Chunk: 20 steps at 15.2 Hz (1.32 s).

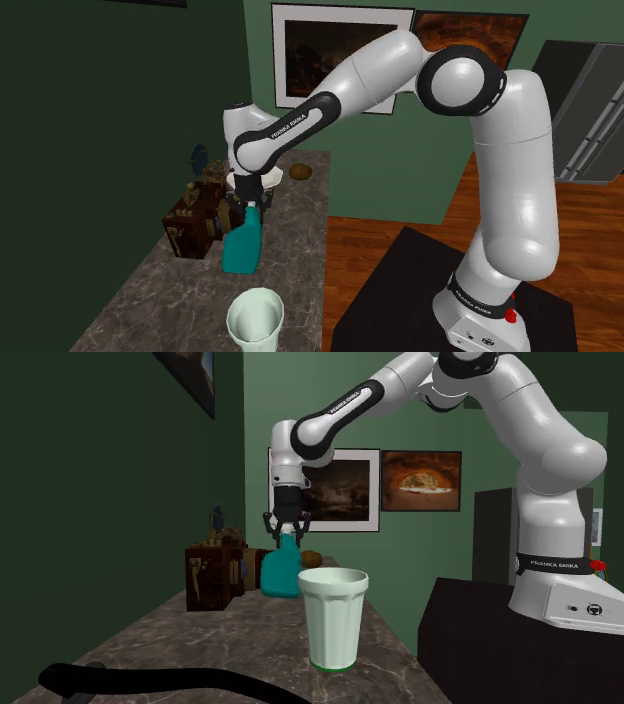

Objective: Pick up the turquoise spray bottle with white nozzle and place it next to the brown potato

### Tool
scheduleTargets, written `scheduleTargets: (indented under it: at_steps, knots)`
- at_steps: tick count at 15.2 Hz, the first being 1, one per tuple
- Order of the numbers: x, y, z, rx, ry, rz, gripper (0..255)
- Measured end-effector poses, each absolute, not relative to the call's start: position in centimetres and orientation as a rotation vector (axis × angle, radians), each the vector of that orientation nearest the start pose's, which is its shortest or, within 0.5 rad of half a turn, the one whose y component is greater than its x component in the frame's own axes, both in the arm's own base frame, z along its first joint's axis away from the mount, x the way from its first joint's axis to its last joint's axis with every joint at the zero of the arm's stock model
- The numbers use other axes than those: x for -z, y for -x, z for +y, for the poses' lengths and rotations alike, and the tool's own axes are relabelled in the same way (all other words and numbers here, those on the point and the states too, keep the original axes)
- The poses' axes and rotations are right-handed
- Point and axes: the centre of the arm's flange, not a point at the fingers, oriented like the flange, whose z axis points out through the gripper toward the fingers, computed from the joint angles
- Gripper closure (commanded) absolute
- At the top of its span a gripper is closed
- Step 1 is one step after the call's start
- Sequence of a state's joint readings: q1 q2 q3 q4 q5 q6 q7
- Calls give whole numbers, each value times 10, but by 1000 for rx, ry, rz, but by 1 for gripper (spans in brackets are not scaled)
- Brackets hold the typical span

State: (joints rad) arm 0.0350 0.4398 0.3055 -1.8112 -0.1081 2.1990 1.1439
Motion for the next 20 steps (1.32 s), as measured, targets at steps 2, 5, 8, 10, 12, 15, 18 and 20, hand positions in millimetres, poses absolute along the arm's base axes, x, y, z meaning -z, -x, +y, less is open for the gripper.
scheduleTargets:
  at_steps: [2,5,8,10,12,15,18,20]
  knots:
    - [-308,-612,173,-79,2904,1166,255]
    - [-306,-615,133,-79,2904,1167,255]
    - [-305,-618,93,-79,2903,1166,255]
    - [-306,-621,68,-78,2904,1166,255]
    - [-307,-624,42,-78,2904,1167,255]
    - [-308,-621,4,-79,2904,1166,255]
    - [-307,-624,-37,-79,2903,1167,255]
    - [-307,-625,-65,-78,2903,1167,255]
